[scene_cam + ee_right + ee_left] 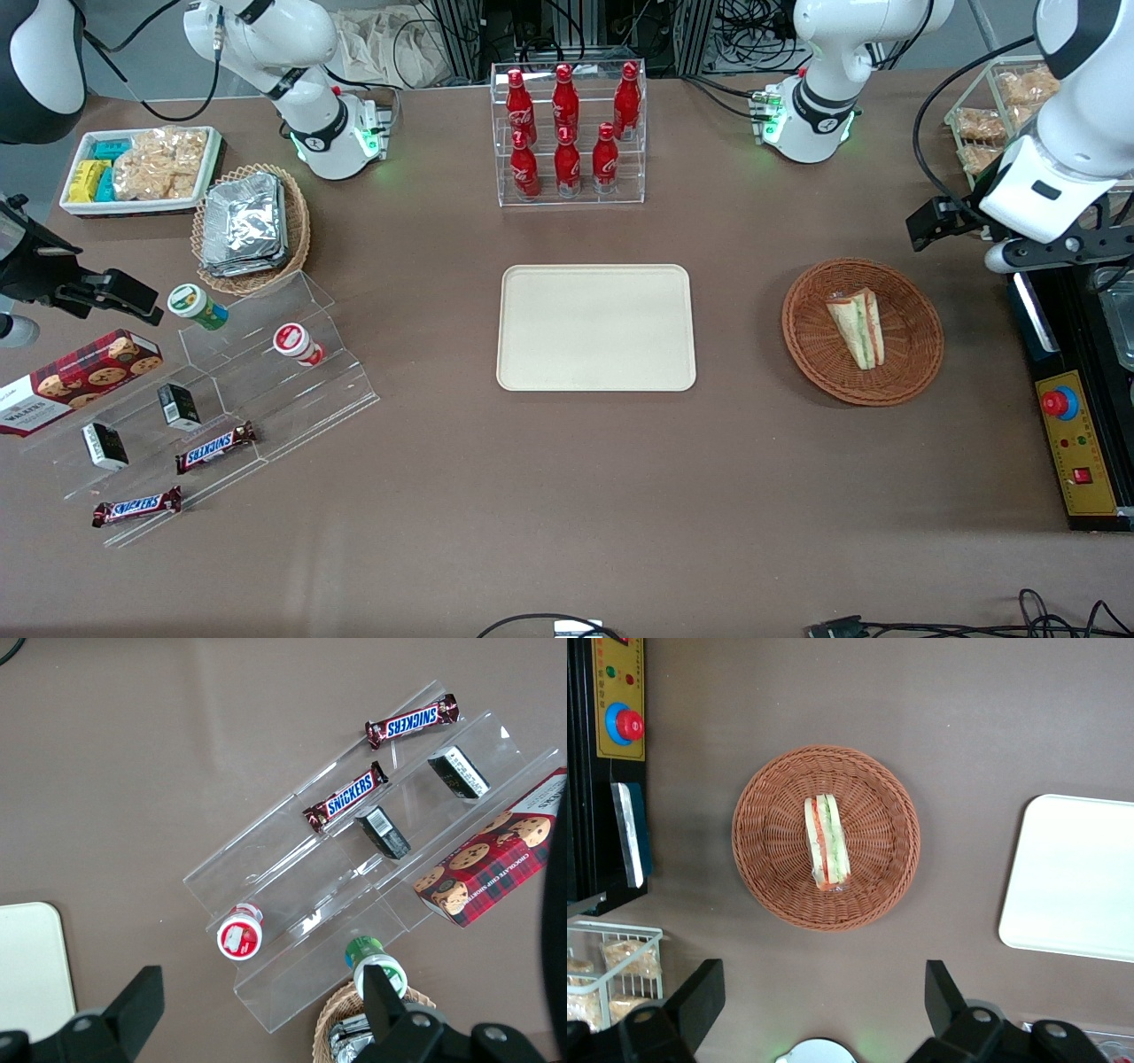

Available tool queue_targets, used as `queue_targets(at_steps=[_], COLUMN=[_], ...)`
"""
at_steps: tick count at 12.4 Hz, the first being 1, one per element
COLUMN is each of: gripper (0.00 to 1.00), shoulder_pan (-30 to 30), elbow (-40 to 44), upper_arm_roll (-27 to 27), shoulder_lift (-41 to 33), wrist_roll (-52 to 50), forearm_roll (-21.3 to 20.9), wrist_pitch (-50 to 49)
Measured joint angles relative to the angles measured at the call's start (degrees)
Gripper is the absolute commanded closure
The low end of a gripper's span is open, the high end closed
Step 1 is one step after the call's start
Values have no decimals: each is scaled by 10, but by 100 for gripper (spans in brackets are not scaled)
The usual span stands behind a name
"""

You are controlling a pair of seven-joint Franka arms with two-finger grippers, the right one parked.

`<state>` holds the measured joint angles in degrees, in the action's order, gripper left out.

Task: Place sandwich from basket to tray
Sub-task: 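Move the left gripper over the sandwich in the wicker basket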

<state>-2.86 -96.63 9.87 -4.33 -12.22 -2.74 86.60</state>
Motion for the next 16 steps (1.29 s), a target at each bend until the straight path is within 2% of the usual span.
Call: queue_targets(at_steps=[8, 10, 13, 16], gripper=[0, 0, 0, 0], shoulder_pan=[0, -1, -2, -4], elbow=[6, -58, -225, -342], upper_arm_roll=[-3, -14, -50, -69], shoulder_lift=[22, 16, -12, -14], wrist_roll=[-33, -49, -98, -157], forearm_roll=[3, 3, 3, 3], wrist_pitch=[-4, 45, 174, 290])
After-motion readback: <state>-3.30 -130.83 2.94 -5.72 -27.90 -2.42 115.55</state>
